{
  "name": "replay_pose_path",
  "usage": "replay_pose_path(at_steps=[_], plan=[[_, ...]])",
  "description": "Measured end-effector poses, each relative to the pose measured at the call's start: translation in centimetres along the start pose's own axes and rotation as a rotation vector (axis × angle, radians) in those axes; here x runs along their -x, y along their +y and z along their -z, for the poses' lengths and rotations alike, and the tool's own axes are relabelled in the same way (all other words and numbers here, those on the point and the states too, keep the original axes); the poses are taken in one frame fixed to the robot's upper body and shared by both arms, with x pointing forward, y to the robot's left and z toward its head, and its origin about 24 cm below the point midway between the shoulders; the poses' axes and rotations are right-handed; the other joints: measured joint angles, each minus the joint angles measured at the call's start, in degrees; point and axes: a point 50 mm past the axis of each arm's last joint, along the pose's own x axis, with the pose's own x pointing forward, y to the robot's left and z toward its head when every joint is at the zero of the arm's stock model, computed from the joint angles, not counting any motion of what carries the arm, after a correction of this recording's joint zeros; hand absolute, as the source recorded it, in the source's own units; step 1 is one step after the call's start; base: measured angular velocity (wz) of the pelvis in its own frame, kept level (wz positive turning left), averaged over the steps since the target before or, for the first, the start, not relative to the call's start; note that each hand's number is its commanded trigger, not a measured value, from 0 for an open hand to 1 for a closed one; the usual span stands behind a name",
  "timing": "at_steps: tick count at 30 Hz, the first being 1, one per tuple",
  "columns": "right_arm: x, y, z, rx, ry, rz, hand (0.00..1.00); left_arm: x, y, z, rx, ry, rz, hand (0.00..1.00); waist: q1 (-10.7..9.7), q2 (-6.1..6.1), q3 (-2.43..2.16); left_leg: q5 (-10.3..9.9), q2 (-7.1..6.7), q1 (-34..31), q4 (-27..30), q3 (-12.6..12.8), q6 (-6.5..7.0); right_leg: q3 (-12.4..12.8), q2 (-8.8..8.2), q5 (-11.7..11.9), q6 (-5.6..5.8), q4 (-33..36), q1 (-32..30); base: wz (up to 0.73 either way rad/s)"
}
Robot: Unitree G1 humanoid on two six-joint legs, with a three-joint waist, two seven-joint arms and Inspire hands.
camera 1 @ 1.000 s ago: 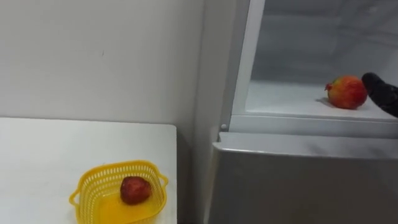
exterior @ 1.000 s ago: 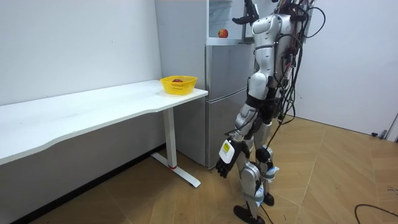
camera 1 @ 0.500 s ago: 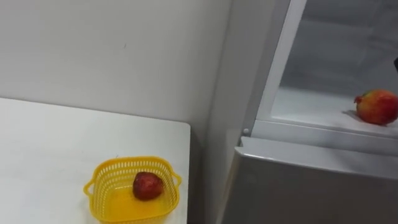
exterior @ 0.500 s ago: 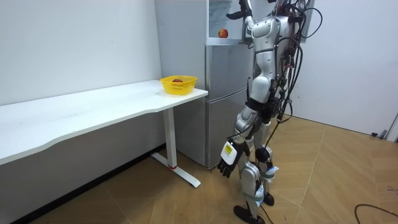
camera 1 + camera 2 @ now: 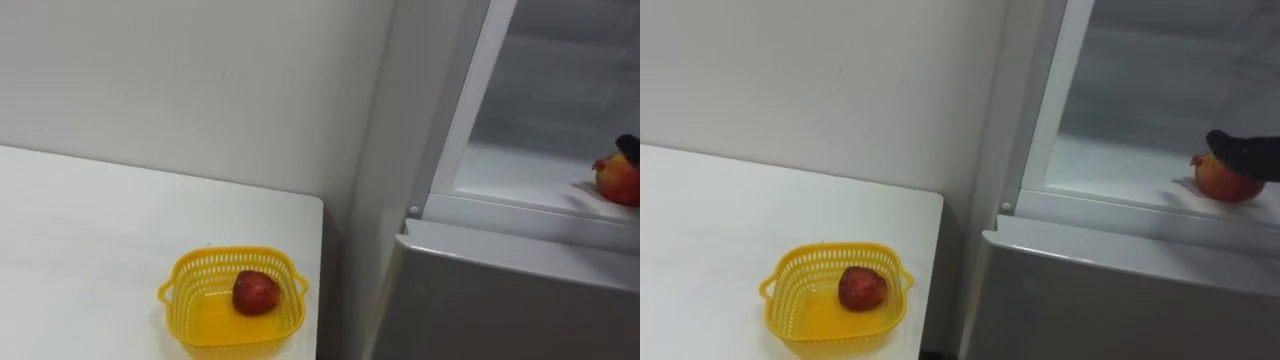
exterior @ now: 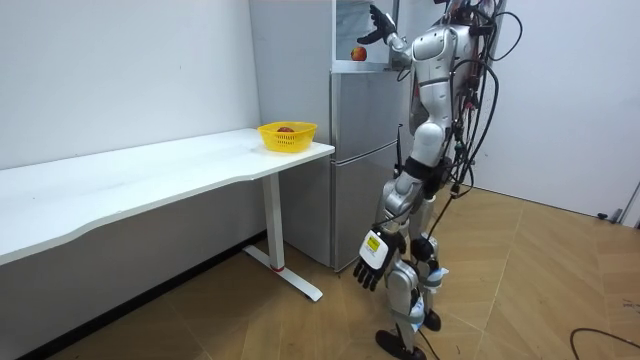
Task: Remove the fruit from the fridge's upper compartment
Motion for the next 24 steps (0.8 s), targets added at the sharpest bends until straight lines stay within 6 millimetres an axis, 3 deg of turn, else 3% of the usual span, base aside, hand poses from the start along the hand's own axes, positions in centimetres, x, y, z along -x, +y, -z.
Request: replay_pose_path(at_steps=[12,24], plan=[[-0.2,0.0,0.7,0.014,0.033,-0.055,0.0,0.1,0.7,1.0,-0.01,0.024,-0.014,0.0,-0.5,-0.4,-0.29,0.0,0.02,0.0,0.0,-0.2,0.0,-0.4,0.08,0.0,-0.01,-0.6,0.6,0.01],[0.2,0.6,2.7,0.044,0.156,-0.211,0.0,0.3,1.2,1.7,0.014,0.057,-0.039,0.0,-0.8,-0.62,-0.44,0.0,-0.08,-0.1,0.0,-0.8,0.0,-1.2,-0.1,0.0,0.0,-0.7,1.2,0.04]])
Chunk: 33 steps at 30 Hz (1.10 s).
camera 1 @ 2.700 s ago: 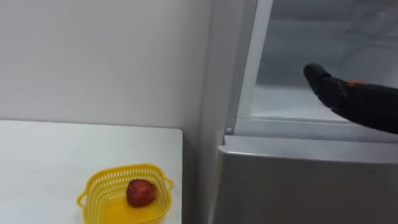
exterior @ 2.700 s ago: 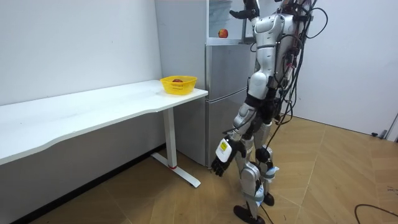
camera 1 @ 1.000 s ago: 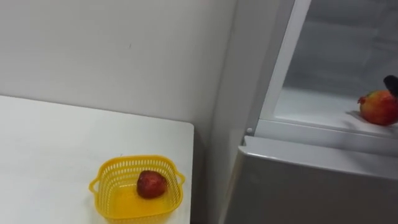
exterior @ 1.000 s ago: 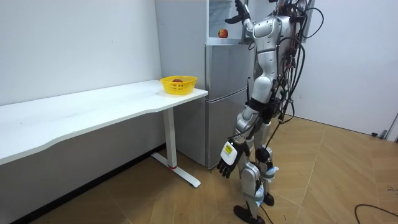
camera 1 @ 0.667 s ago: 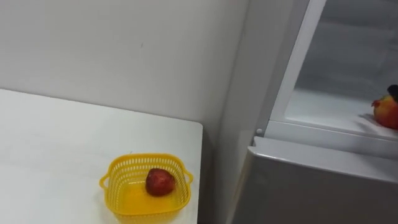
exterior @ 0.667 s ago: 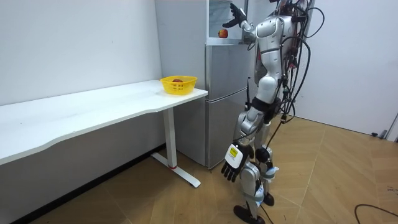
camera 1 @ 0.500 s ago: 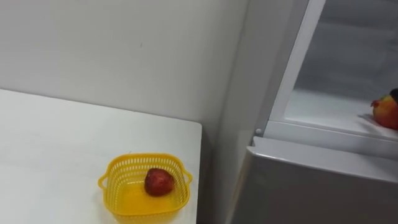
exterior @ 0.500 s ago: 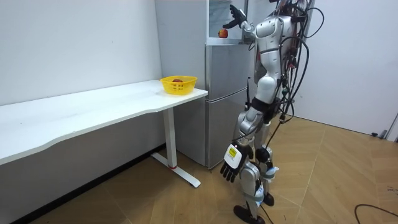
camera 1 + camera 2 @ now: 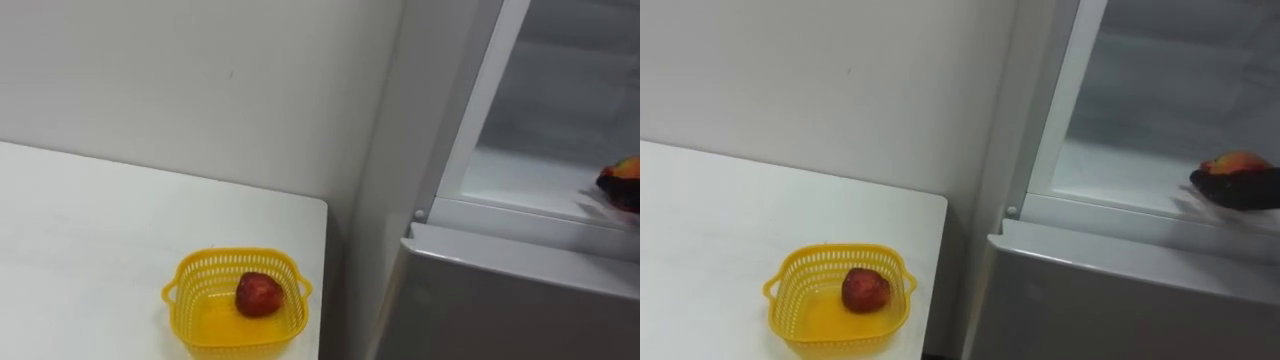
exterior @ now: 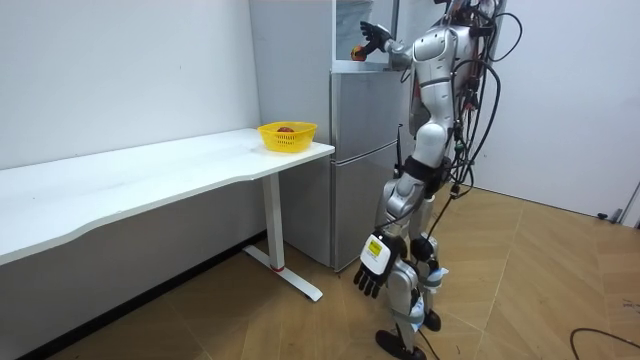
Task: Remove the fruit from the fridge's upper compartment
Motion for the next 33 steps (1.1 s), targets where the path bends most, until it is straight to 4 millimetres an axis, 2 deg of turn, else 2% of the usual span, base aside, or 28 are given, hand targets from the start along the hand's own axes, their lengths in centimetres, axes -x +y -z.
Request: replay_pose_path(at_steps=[5,8,17,18,19,20,21,22,33], plan=[[0.0,0.1,1.6,0.018,0.078,-0.085,0.0,0.0,0.3,0.1,0.007,0.004,-0.021,0.0,0.0,-0.62,-0.32,0.0,0.01,0.1,0.1,-0.1,0.0,0.1,-0.01,0.0,0.0,0.0,0.2,0.0],[0.1,0.1,2.1,0.021,0.099,-0.11,0.0,0.0,0.5,0.2,0.006,0.004,-0.025,0.0,0.0,-1.01,-0.13,0.0,0.03,0.2,0.1,0.0,0.0,0.2,-0.02,0.0,-0.01,0.1,0.3,0.0],[-0.3,0.0,2.5,0.018,0.128,-0.136,0.0,0.0,0.8,0.4,0.025,0.013,-0.032,0.0,-0.1,-1.33,-0.12,0.0,-0.04,0.2,0.2,0.0,0.0,0.2,0.05,0.0,0.0,0.0,-0.1,0.0],[-0.3,0.0,2.5,0.019,0.128,-0.14,0.09,0.0,0.9,0.4,0.027,0.014,-0.032,0.0,-0.2,-1.32,-0.11,0.0,-0.04,0.2,0.2,0.0,0.0,0.2,0.05,0.0,0.0,0.0,-0.1,0.0],[-0.3,-0.2,2.5,0.023,0.13,-0.146,0.29,0.0,0.9,0.4,0.028,0.015,-0.033,0.0,-0.1,-1.27,-0.08,0.0,-0.05,0.2,0.2,0.0,0.0,0.2,0.06,0.0,0.0,-0.1,-0.1,0.0],[-0.3,-0.3,2.6,0.026,0.136,-0.15,0.67,0.0,0.9,0.5,0.027,0.017,-0.032,0.0,0.0,-1.26,-0.07,0.0,-0.05,0.2,0.2,0.0,0.0,0.2,0.07,0.0,0.0,-0.1,-0.1,0.0],[-0.3,-0.3,2.7,0.027,0.138,-0.152,0.91,0.0,0.9,0.5,0.027,0.018,-0.031,0.0,0.0,-1.26,-0.07,0.0,-0.05,0.2,0.2,0.0,0.0,0.2,0.07,0.0,-0.01,-0.1,-0.1,0.0],[-0.3,-0.3,2.8,0.028,0.144,-0.153,1.0,0.0,0.9,0.4,0.027,0.018,-0.025,0.0,0.0,-1.26,-0.07,0.0,-0.05,0.2,0.2,0.0,0.0,0.2,0.08,0.0,-0.01,-0.1,-0.1,0.0],[-0.6,-0.4,2.9,0.032,0.163,-0.19,1.0,-0.1,0.8,0.3,0.028,0.03,0.001,0.0,0.6,-1.28,0.0,0.0,-0.05,0.2,0.2,0.0,0.0,0.3,0.12,0.0,-0.01,0.0,-0.2,0.0]])
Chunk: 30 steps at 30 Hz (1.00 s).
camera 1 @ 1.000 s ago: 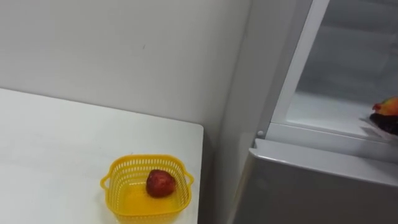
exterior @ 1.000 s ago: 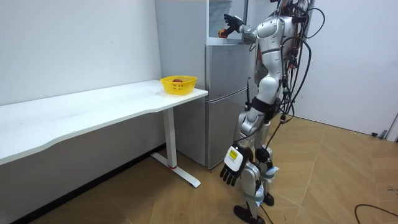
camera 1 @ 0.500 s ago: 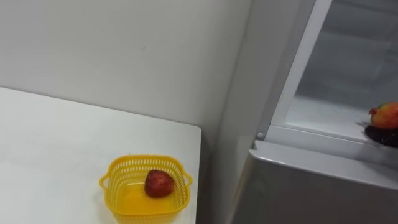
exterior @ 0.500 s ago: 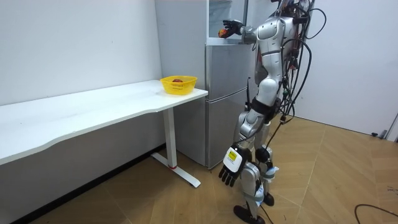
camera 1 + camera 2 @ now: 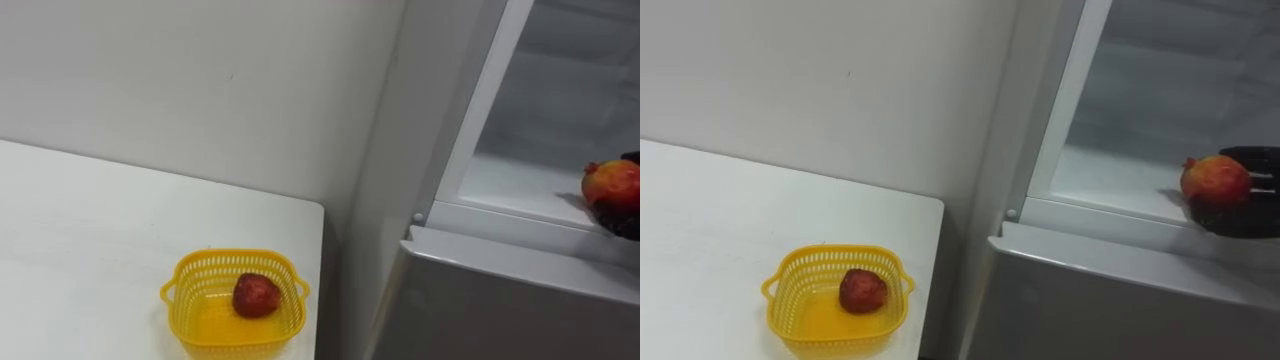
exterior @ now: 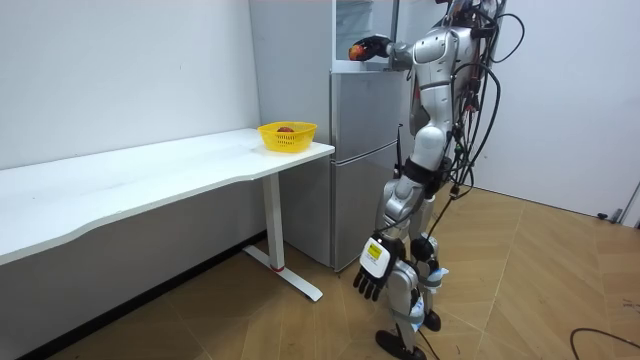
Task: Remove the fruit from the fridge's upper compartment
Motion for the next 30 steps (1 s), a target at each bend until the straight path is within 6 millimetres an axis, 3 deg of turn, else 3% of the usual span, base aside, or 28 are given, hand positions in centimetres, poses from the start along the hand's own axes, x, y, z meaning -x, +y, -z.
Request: replay_pose_path(at_steps=[17,22,26,30], plan=[[-0.1,0.1,-0.4,0.013,-0.01,-0.014,1.0,-0.1,0.1,-0.4,0.002,-0.004,0.0,0.0,0.0,-0.09,0.03,0.0,0.02,0.1,0.0,0.0,0.0,0.0,-0.05,0.0,0.0,-0.1,0.1,0.0],[-0.1,0.2,-0.6,-0.056,-0.015,-0.029,1.0,0.0,0.2,-0.5,0.001,-0.014,-0.008,0.0,0.1,0.01,0.07,0.0,0.06,-0.1,-0.1,0.1,0.0,0.1,-0.07,0.0,0.0,-0.1,-0.1,0.0],[-0.1,0.5,-2.2,-0.051,-0.084,-0.035,1.0,0.0,0.1,-0.6,0.0,-0.018,-0.022,0.0,0.2,0.9,0.33,0.0,0.04,-0.3,-0.2,0.3,0.01,0.2,0.01,0.0,0.0,0.0,-0.4,-0.01],[0.1,1.3,-4.3,-0.025,-0.175,-0.033,1.0,0.0,0.1,-0.6,-0.003,-0.019,-0.036,0.0,0.3,1.74,0.27,0.0,0.17,-0.2,-0.2,0.7,0.0,1.0,0.16,0.0,-0.01,0.1,-0.2,-0.07]])
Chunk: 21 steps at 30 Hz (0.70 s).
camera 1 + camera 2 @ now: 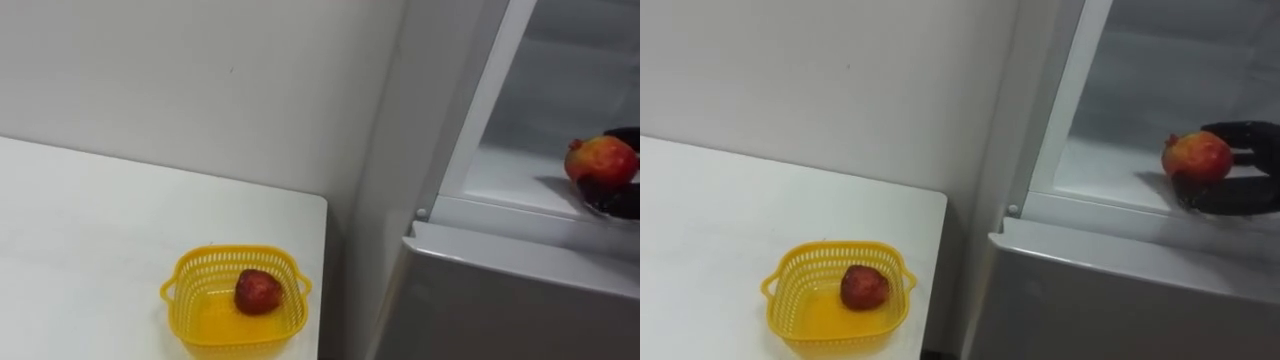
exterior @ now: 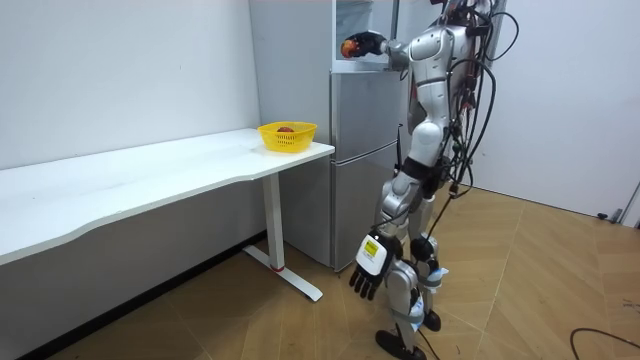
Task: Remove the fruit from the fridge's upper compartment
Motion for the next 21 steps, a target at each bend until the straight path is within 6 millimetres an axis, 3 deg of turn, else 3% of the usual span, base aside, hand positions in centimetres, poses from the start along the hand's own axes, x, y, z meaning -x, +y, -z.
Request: replay_pose_path(at_steps=[6,9,14,18,21], plan=[[1.1,1.9,-3.0,0.087,-0.163,-0.02,1.0,-0.1,0.0,-0.8,-0.001,-0.024,-0.012,0.0,-0.2,0.66,-0.01,0.0,0.09,-0.2,0.1,0.5,0.0,0.4,-0.08,0.0,-0.01,0.2,-0.4,-0.03],[1.9,2.7,-5.5,0.106,-0.282,-0.029,1.0,-0.1,-0.3,-1.0,-0.004,-0.03,-0.015,0.0,-0.3,1.32,-0.06,0.0,0.13,-0.5,0.1,1.1,0.0,0.5,-0.13,0.0,-0.02,0.5,-1.0,-0.08],[3.3,3.7,-8.9,0.109,-0.465,0.023,1.0,-0.1,-0.6,-1.7,-0.031,-0.063,-0.023,0.0,-0.4,2.42,0.36,0.0,0.19,0.0,0.2,1.5,0.01,0.7,-0.19,0.0,-0.01,1.0,-0.8,-0.02],[4.3,4.4,-10.3,0.139,-0.561,0.052,1.0,-0.1,-1.1,-2.2,-0.025,-0.073,-0.014,0.0,-0.3,3.07,0.41,0.0,0.24,-0.2,0.1,1.6,0.03,0.7,-0.17,0.0,-0.02,1.8,-1.1,0.0],[5.0,4.6,-11.4,0.19,-0.632,0.075,1.0,0.0,-1.6,-2.6,-0.029,-0.086,-0.002,0.0,-0.1,3.67,-0.13,0.0,0.17,-0.6,0.0,1.6,0.04,0.7,-0.18,0.0,-0.02,2.1,-1.7,0.0]])
